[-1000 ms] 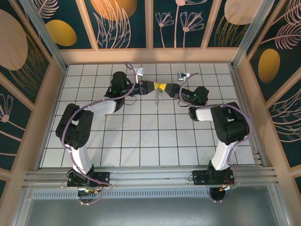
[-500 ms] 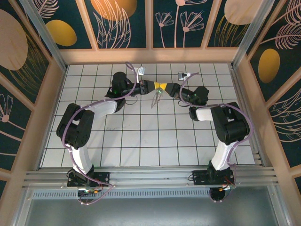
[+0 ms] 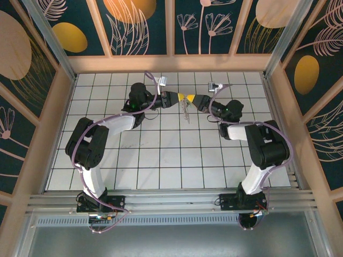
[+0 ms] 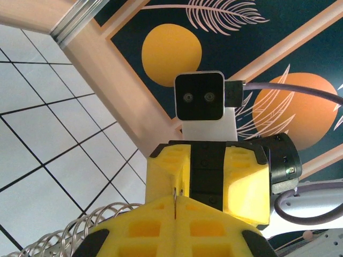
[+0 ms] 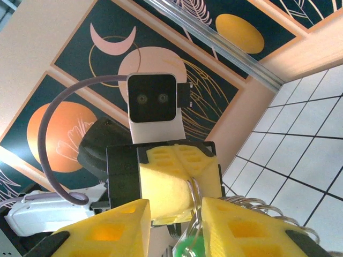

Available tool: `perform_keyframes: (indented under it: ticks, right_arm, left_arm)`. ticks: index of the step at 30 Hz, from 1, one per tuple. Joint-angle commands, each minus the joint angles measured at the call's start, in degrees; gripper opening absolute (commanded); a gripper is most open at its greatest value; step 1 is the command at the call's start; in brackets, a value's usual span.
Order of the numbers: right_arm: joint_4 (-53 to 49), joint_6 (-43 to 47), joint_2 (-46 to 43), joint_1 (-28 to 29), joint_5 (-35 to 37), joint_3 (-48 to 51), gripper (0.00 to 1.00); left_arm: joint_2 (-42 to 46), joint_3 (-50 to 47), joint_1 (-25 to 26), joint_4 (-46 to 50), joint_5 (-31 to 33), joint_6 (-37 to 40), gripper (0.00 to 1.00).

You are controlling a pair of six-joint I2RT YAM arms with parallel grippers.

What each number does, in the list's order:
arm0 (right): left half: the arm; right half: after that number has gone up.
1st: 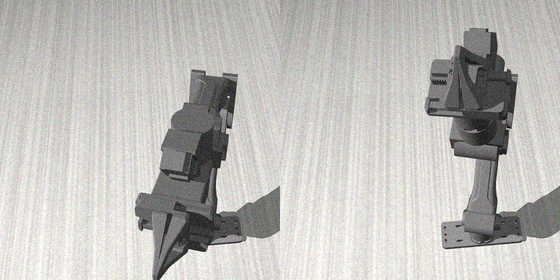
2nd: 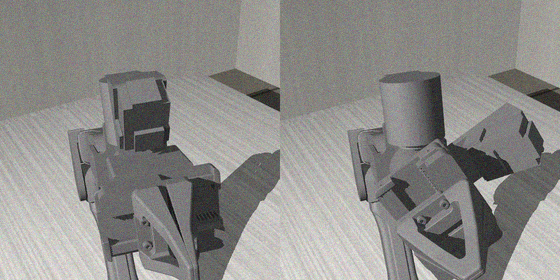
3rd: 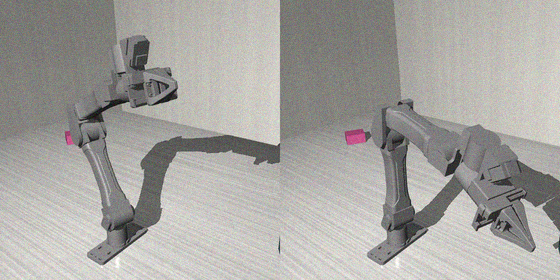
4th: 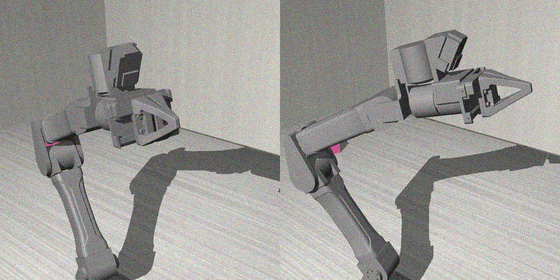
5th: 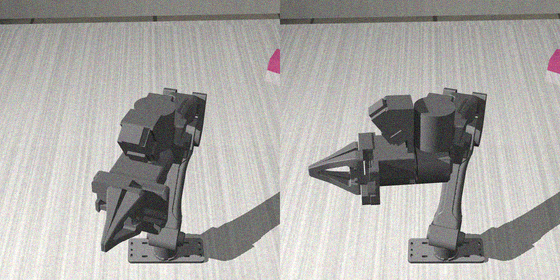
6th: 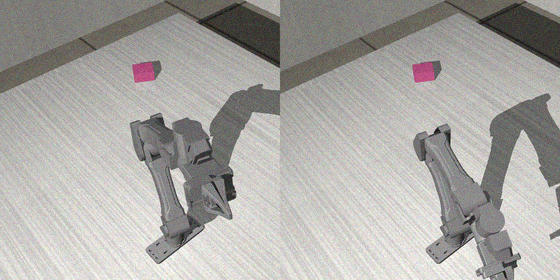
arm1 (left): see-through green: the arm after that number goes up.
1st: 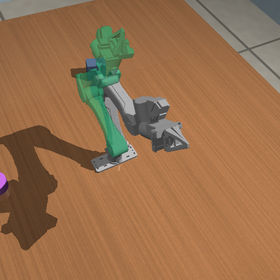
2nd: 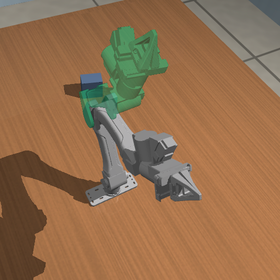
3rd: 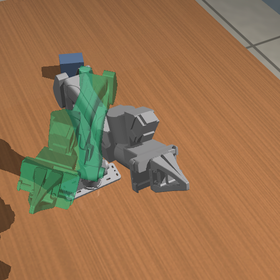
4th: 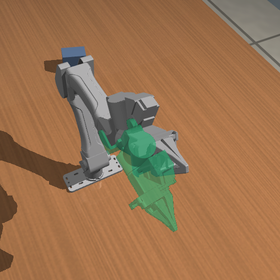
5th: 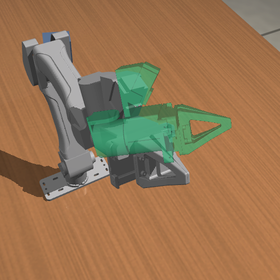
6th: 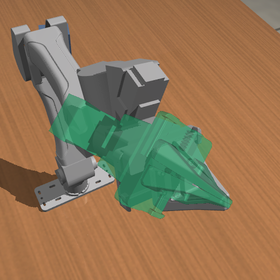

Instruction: Put the keys on the keyring

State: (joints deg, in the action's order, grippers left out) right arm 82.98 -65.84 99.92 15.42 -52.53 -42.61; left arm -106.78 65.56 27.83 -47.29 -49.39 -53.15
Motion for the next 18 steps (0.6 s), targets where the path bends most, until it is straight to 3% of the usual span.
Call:
perform_keyframes:
  ticks: [1,9,14,18]
  right_arm:
    - [1.43,2.29,-2.89,-0.17,-0.25,1.45,0.29]
    - [0.76,3.12,-2.98,0.59,-0.11,2.16,0.28]
    - [-1.88,5.36,-3.12,1.03,0.38,1.83,0.4]
    - [-5.81,8.17,-3.74,1.03,2.11,1.98,0.43]
  left_arm:
    - [1.86,-0.95,-0.06,-4.38,0.95,-1.76,0.0]
    - [2.52,-1.14,-0.06,-5.1,1.13,-2.44,0.0]
    - [2.67,-1.22,-0.06,-5.35,0.91,-2.44,0.0]
    - [2.79,-1.14,-0.02,-5.27,0.78,-2.23,0.0]
